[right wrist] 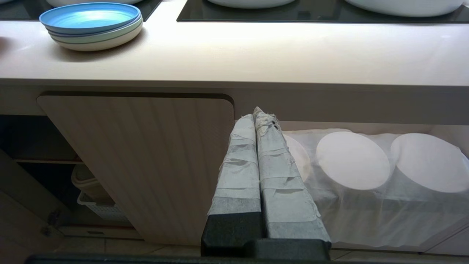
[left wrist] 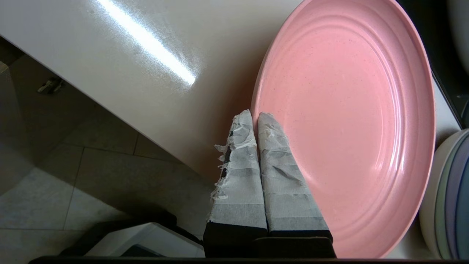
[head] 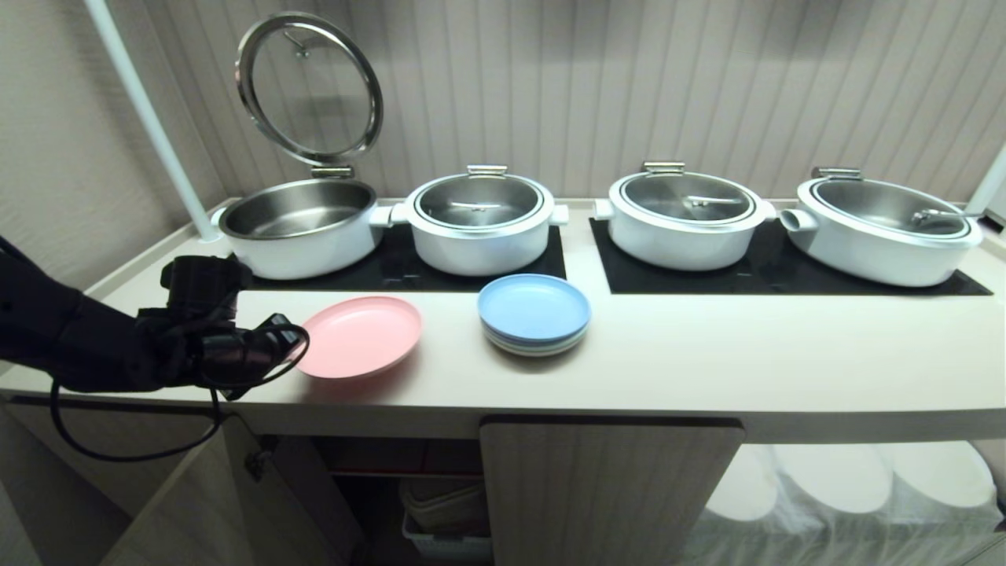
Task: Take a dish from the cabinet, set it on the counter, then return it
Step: Place it on the table
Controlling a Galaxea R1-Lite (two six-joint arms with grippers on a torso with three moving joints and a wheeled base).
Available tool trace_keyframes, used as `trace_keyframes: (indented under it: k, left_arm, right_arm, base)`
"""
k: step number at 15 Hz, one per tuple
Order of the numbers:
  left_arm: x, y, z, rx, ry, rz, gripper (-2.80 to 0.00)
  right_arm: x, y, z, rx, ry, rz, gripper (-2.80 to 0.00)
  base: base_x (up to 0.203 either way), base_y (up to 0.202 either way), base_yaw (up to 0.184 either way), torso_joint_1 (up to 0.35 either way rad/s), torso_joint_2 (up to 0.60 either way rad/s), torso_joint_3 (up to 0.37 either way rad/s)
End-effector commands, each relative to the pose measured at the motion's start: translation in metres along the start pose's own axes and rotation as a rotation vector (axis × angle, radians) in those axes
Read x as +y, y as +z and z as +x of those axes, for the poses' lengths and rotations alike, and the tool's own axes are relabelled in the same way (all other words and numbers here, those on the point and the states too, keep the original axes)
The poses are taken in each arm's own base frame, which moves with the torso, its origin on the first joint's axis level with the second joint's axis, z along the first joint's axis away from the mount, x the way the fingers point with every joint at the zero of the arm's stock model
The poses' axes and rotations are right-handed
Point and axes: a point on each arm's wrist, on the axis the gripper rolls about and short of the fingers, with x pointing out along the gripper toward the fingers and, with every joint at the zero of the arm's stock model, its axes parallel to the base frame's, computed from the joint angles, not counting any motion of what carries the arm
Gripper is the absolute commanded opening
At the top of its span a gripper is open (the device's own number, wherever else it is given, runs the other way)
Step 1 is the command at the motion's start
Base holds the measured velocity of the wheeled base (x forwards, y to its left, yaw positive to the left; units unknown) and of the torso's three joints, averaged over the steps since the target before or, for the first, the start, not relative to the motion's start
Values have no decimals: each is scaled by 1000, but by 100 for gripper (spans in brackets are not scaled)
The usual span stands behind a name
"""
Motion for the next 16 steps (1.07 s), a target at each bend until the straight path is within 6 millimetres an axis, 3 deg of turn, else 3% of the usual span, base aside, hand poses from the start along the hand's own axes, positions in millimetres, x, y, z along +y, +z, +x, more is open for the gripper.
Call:
trace_keyframes:
  k: [1,16]
  left_arm:
    - [1,-1,6,5,7,-7,-280]
    - [2,-5,31,17,37,-13,-280]
  right_arm:
    - [0,0,0,0,0,0,-280]
    - [0,0,0,0,0,0,-280]
  base:
    - [0,0,0,0,0,0]
    - [0,0,0,0,0,0]
